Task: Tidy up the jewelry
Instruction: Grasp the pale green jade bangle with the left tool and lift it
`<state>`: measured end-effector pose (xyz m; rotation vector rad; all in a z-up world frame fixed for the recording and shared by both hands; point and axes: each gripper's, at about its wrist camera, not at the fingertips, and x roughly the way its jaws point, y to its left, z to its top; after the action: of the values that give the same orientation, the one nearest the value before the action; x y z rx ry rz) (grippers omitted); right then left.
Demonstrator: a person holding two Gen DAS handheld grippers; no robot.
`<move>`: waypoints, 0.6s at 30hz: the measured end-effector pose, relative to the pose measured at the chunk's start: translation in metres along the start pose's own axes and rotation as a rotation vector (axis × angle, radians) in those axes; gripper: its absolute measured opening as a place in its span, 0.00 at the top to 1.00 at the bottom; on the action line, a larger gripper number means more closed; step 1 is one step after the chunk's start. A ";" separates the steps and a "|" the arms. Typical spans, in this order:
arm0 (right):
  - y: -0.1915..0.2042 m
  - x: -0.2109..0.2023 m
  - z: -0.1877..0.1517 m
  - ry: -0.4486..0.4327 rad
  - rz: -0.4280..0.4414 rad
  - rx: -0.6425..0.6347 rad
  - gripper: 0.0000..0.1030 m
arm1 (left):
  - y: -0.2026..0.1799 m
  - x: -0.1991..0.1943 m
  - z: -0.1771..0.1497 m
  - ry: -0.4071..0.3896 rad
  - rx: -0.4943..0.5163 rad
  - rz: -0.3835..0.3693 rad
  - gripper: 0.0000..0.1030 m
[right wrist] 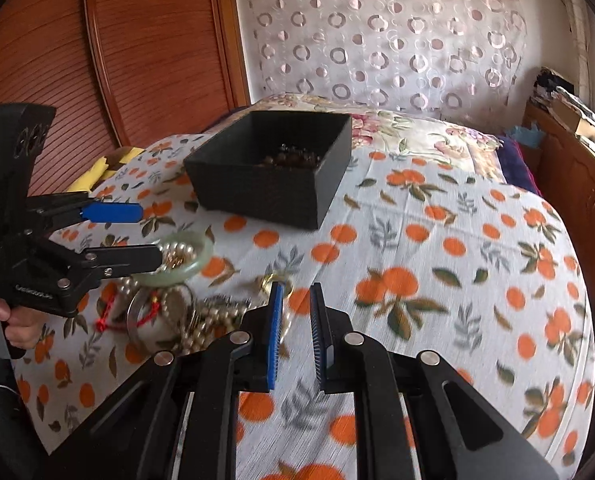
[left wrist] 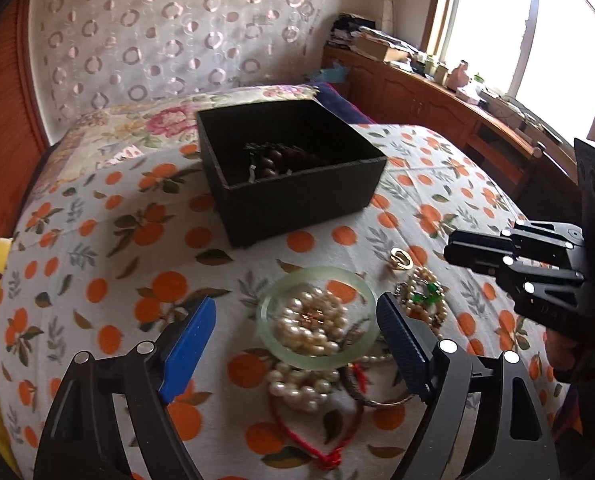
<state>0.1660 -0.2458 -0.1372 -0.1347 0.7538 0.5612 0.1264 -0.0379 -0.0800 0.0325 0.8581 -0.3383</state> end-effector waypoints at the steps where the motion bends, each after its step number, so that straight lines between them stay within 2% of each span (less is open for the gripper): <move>1: 0.001 -0.002 -0.002 -0.003 -0.001 0.002 0.85 | -0.004 0.001 -0.001 0.002 0.011 0.002 0.23; 9: 0.009 -0.022 -0.016 -0.026 -0.013 0.004 0.85 | -0.017 0.013 -0.002 0.027 0.045 0.022 0.22; 18: 0.016 -0.039 -0.033 -0.043 -0.009 0.017 0.82 | -0.008 0.025 0.003 0.063 -0.014 -0.031 0.21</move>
<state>0.1144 -0.2600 -0.1331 -0.1099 0.7161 0.5473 0.1414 -0.0527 -0.0964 0.0167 0.9240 -0.3621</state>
